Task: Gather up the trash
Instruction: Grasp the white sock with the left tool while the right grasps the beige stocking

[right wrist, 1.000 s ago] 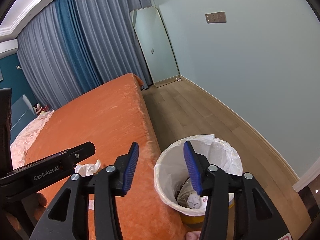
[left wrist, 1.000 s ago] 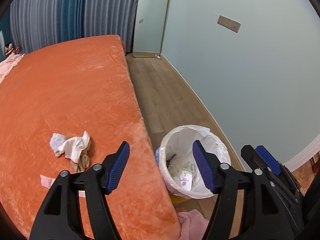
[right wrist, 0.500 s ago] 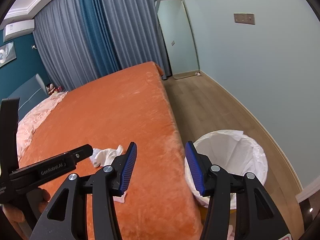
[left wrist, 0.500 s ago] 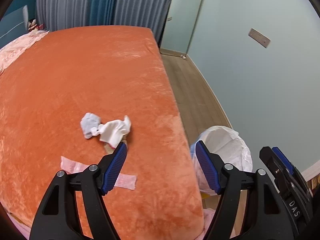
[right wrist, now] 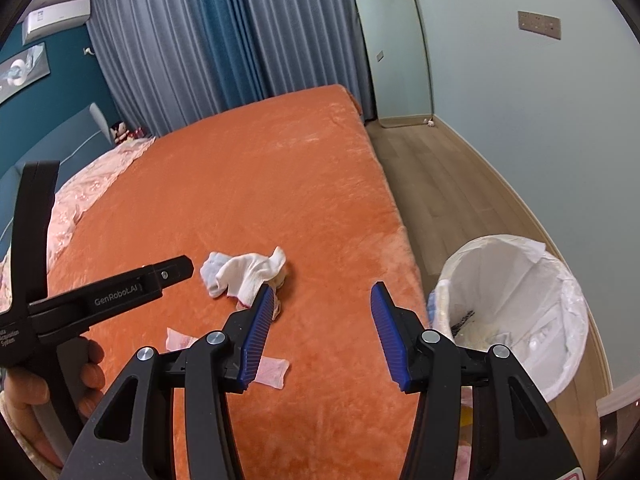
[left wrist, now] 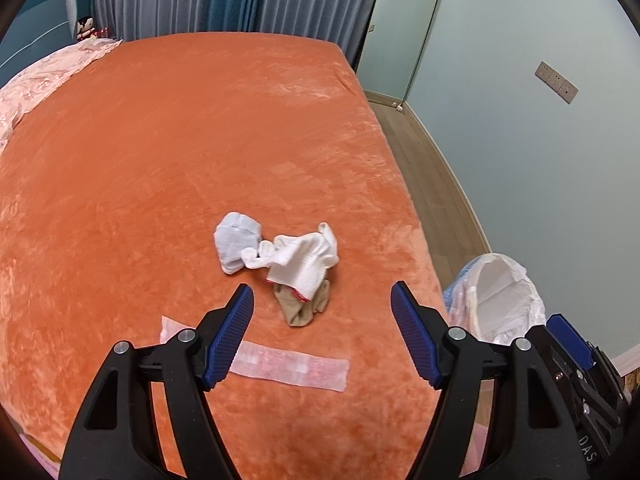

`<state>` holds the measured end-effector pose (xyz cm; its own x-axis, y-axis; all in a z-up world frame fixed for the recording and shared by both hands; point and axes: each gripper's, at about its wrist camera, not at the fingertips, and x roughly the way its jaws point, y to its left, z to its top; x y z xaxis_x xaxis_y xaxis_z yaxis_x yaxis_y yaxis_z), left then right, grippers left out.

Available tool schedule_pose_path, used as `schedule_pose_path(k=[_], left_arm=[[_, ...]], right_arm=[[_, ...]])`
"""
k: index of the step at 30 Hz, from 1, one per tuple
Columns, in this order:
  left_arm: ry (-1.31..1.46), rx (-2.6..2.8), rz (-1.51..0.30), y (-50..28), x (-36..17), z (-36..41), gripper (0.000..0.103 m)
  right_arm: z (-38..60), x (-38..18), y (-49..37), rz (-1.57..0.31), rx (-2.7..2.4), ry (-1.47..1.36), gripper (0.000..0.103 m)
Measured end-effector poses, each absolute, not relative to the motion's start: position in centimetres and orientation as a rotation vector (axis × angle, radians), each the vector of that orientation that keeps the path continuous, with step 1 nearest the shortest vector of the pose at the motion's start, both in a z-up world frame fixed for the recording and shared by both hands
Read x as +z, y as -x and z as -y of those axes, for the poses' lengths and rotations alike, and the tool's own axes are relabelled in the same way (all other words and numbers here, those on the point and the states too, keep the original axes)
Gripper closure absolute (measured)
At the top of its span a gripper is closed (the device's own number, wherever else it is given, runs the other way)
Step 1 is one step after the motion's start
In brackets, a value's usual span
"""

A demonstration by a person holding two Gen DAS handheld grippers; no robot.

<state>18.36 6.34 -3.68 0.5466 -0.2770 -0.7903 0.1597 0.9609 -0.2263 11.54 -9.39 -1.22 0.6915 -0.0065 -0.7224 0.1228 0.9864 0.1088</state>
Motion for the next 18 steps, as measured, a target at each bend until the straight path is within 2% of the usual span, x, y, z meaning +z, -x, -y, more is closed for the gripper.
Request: schedule_pose_path(k=[11,14,15,16,18], left_arm=[[0.083,-0.306,-1.039,-24.2,-9.3,-6.6,0.052],[0.081,-0.341,-1.071,-25.7,-11.0,-6.0,0.063],[0.084,-0.349,-1.084,-26.2,-11.5,-5.9,0.072],[0.085,-0.35,-1.091,-26.5,-11.8,-5.9,0.085],[0.1,-0.359,-1.104,-27.0,-12.4,-6.0,0.097]], right_arm=[[7.9,-7.2,-17.1,-0.925,-0.051,-0.174,0.053],[7.4,-8.8,-18.6,-0.953,-0.047,-0.176,0.053],[7.3,-9.2,-19.0,-0.961,-0.047,-0.176,0.053],[7.1,-9.7,-19.4,-0.971,-0.046,-0.176,0.053],[6.8,-10.4,-20.1,-0.986,-0.043,-0.177,0.053]])
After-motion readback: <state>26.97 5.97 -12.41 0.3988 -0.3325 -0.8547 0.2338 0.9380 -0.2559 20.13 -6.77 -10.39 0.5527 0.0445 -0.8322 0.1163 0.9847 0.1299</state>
